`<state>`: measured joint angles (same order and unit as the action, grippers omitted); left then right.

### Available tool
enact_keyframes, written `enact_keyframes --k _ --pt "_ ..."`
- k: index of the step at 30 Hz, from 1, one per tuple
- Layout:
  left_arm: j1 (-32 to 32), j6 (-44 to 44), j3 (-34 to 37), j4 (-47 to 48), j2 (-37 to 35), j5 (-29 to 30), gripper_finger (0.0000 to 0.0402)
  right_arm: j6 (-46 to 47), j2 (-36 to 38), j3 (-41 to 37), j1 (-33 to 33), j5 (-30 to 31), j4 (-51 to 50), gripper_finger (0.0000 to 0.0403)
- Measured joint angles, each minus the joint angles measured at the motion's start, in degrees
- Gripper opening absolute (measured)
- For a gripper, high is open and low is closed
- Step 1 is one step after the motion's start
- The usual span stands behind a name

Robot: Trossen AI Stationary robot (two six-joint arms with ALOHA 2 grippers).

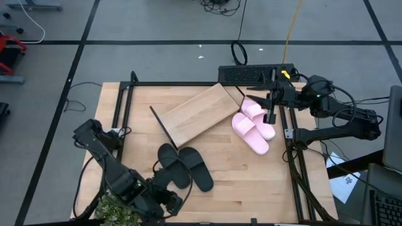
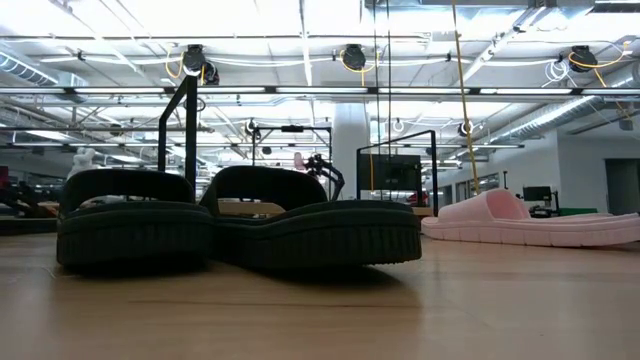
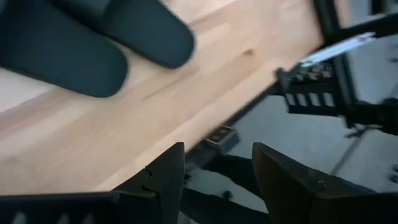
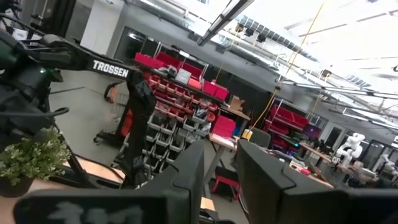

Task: Pick and place slides into the shelf
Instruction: Put the left black slide on the shelf

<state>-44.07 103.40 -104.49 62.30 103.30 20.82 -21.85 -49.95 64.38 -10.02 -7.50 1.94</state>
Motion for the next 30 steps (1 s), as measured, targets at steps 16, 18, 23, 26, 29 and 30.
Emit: enact_keyframes --k 16,18,23,26,29,30 --pt "0.3 0.8 0.3 17.6 1.6 -0.3 0.0184 0.1 0.0 -0.1 0.0 0.0 -0.7 0.0086" --pt "0.8 -1.7 0.6 17.2 2.1 -0.3 0.0184 0.1 0.0 -0.4 0.0 0.0 -0.7 0.0086" --pt "1.9 -7.1 1.6 17.4 3.4 0.0 0.0184 0.1 0.0 -1.6 0.0 0.2 -0.6 0.0086" --pt "2.4 -9.3 2.5 17.6 4.6 0.1 0.0184 -0.1 0.0 -2.0 0.0 0.2 -0.6 0.0086" --pt "3.1 -10.9 3.1 17.5 5.8 0.1 0.0184 -0.2 0.0 -2.1 0.0 0.2 -0.5 0.0086" --pt "3.3 -11.6 3.2 17.5 6.4 0.0 0.0184 -0.2 0.0 -2.1 0.0 0.2 -0.5 0.0086"
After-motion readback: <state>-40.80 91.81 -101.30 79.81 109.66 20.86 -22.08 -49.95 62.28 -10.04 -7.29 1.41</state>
